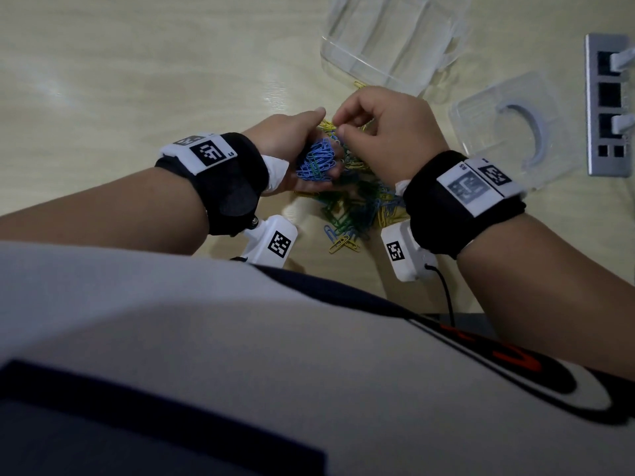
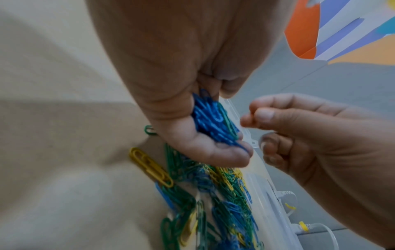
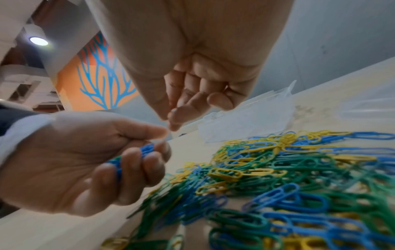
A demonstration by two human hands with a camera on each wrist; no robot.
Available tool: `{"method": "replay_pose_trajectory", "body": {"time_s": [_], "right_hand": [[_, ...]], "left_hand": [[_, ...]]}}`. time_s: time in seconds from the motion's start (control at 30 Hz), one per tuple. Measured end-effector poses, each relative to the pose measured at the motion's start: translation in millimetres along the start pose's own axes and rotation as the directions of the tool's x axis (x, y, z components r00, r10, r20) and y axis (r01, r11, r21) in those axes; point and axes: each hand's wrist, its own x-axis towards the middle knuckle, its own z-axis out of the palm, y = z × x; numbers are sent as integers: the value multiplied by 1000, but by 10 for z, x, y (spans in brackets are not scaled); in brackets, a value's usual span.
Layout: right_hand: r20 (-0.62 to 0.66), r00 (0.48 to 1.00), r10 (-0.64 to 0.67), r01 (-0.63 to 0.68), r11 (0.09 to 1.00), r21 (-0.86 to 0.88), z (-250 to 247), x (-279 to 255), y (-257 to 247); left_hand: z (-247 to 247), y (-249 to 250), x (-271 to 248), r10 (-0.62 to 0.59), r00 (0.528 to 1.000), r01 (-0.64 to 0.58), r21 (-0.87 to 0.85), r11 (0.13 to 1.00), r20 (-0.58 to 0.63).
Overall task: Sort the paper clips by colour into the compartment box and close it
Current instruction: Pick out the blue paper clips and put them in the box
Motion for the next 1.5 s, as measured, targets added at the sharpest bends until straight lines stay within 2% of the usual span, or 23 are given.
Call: {"method": "replay_pose_trajectory", "body": {"time_s": [0.07,0.13,0.23,0.33,0.4,0.47,0.6,0.7,0.77,0.87,0.97,1.1,1.3,1.4,1.5], "right_hand": [[-45,998,42,-44,997,-58,-37,45,63],[-30,998,61,-64,993,-101,-56,57,76],[94,995,16,-1,989,-151,4,39,-25],[254,967,-14,87,957,-278,129,11,-145],[289,957,-7,114,928,-354,179,5,-182],[272,962,-11,116,920,-374,185,11,-186],[242,970,-2,77,952,-298,133,-2,-182],[121,991,65,-38,977,-211,42,11,-126],[90,986,140,-108,949,-295,-44,61,-47],[70,972,223,-161,858,-488,-133,127,60],[35,988,152,-118,873,-473,-72,208,28],[143,983,114,-12,819,-574,128,281,7],[162,978,129,-12,817,-576,164,313,47],[159,978,138,-35,853,-521,76,282,54],[97,989,113,-68,921,-384,-20,257,16]], "left_hand": [[-37,-4,19,-17,999,17,25,1000,28],[-66,-8,27,-25,999,24,26,999,25],[-88,-8,51,-15,998,15,-7,1000,-61],[-119,-9,84,-9,991,6,-19,1000,-132],[-137,-16,96,-8,989,6,-12,1000,-150],[-147,-20,115,-10,988,5,-31,999,-154],[-158,-17,124,-10,985,0,-56,998,-175],[-141,3,85,-17,992,12,-42,999,-123],[-147,9,78,-10,997,7,-33,999,-82],[-196,9,81,-4,998,1,-48,999,-58],[-214,1,94,-5,999,3,-33,999,-53],[-209,5,98,-12,999,11,-7,1000,-46],[-231,14,95,-14,998,13,-18,1000,-58],[-230,16,100,-19,999,18,-21,1000,-51],[-224,18,108,-18,997,17,-11,1000,-70]]}}
